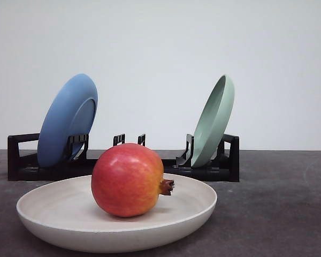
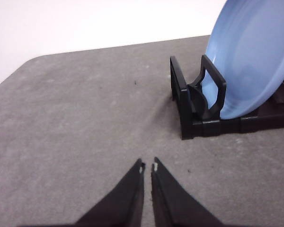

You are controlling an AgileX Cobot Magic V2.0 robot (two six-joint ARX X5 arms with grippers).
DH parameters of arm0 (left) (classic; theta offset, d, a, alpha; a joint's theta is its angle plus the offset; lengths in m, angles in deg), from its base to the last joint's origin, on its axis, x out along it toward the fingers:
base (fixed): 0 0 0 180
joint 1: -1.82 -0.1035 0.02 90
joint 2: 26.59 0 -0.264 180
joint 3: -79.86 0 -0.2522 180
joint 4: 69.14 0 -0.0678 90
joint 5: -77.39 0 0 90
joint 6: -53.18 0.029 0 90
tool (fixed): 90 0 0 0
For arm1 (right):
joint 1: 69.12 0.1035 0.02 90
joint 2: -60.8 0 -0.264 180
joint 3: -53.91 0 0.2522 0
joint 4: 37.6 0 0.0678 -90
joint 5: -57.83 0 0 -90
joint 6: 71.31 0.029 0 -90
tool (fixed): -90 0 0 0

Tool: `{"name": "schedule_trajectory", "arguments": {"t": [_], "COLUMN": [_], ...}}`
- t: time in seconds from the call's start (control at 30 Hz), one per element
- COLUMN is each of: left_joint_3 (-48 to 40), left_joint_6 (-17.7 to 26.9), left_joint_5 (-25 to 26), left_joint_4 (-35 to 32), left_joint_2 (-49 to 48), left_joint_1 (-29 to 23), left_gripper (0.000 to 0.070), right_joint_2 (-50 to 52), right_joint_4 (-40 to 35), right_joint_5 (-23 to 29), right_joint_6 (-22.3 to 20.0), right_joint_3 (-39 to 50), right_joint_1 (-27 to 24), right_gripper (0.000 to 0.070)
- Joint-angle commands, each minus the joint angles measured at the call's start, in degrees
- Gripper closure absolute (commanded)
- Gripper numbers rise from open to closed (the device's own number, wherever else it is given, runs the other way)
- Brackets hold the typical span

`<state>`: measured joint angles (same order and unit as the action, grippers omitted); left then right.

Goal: Place pomegranate in white plate

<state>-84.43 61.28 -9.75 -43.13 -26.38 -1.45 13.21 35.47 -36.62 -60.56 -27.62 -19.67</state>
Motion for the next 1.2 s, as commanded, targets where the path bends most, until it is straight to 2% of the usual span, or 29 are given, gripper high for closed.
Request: {"name": "schedule_trajectory", "arguments": {"t": [0.0, 0.77, 0.9, 1.03, 1.1, 1.17], "left_joint_3": [-0.5, -0.5, -0.5, -0.5, -0.5, -0.5], "left_joint_6": [0.0, -0.2, -0.2, -0.2, -0.2, -0.2], "left_joint_5": [-0.1, 0.0, 0.0, 0.0, 0.0, 0.0], "left_joint_4": [0.3, 0.0, 0.0, 0.0, 0.0, 0.0], "left_joint_2": [0.0, 0.0, 0.0, 0.0, 0.0, 0.0], "left_joint_1": [-0.2, -0.2, -0.2, -0.2, -0.2, -0.2], "left_gripper": [0.0696, 0.0696, 0.0696, 0.0696, 0.0696, 0.0696], "right_joint_2": [-0.2, -0.2, -0.1, 1.6, 2.5, 4.1], "right_joint_4": [-0.6, -0.6, -0.6, -0.6, -0.5, -0.6], "right_joint_5": [0.0, 0.1, 4.4, 6.9, 5.7, 5.3], "right_joint_6": [-0.3, -0.5, -5.2, -5.6, -6.0, -9.9], "right_joint_3": [-1.1, -1.1, -1.1, -1.1, -1.1, -1.1], "right_joint_1": [0.6, 0.6, 0.6, -0.6, -3.0, -7.7], "right_gripper": [0.0696, 0.0696, 0.0696, 0.0696, 0.0696, 0.0696]}}
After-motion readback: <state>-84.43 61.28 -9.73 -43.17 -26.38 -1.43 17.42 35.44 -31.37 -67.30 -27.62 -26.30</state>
